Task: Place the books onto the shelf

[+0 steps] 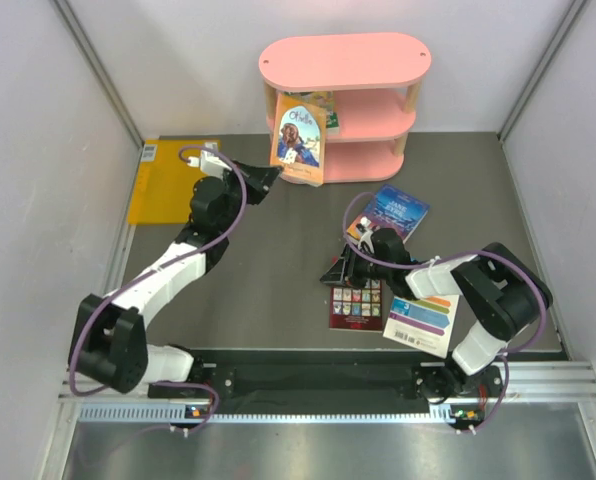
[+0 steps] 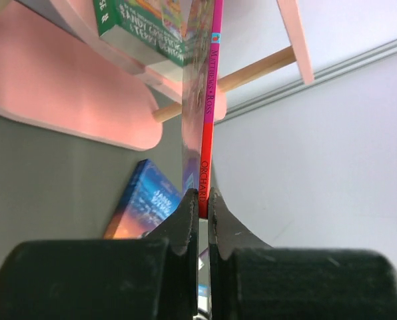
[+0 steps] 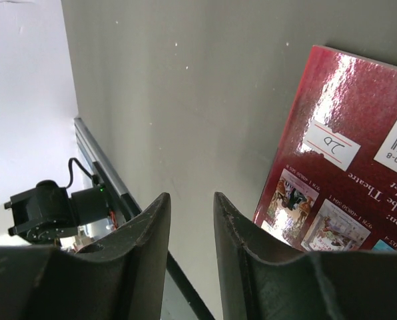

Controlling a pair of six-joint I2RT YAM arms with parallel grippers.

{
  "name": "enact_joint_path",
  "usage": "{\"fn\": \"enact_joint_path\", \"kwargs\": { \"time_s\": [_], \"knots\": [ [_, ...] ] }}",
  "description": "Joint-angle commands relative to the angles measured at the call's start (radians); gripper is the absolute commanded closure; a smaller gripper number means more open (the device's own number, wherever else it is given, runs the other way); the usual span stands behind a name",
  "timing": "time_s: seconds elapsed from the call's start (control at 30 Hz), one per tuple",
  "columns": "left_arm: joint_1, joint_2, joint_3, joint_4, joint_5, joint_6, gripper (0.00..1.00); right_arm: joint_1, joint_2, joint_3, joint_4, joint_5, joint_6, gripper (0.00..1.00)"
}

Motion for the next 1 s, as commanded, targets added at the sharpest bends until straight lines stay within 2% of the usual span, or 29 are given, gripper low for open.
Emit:
{"fn": "enact_joint_path", "kwargs": {
  "time_s": [0.0, 0.2, 0.3, 0.53, 0.77, 0.97],
  "knots": [
    [0.052, 0.085, 0.088, 0.285, 0.177, -0.148, 1.00, 0.011, 0.008, 0.015, 0.015, 0.014, -0.025, 0.68],
    [0.067, 0.251, 0.176, 0.420, 0.262, -0.263, 1.00, 0.011, 0.016, 0.016, 0.016, 0.012, -0.024, 0.68],
    [0.066, 0.312, 0.206, 0.483, 0.259, -0.306, 1.00, 0.011, 0.023, 0.018, 0.018, 0.014, -0.022, 0.68],
    [0.064, 0.403, 0.289, 0.557, 0.195, -0.321, 1.00, 0.012, 0.037, 0.024, 0.018, 0.011, -0.022, 0.68],
    [0.062, 0.510, 0.427, 0.523, 0.129, -0.338, 1.00, 0.017, 0.048, 0.030, 0.021, 0.012, -0.022, 0.68],
    [0.058, 0.587, 0.449, 0.593, 0.070, -0.412, 1.00, 0.022, 0.054, 0.033, 0.019, 0.011, -0.022, 0.68]
  ]
}}
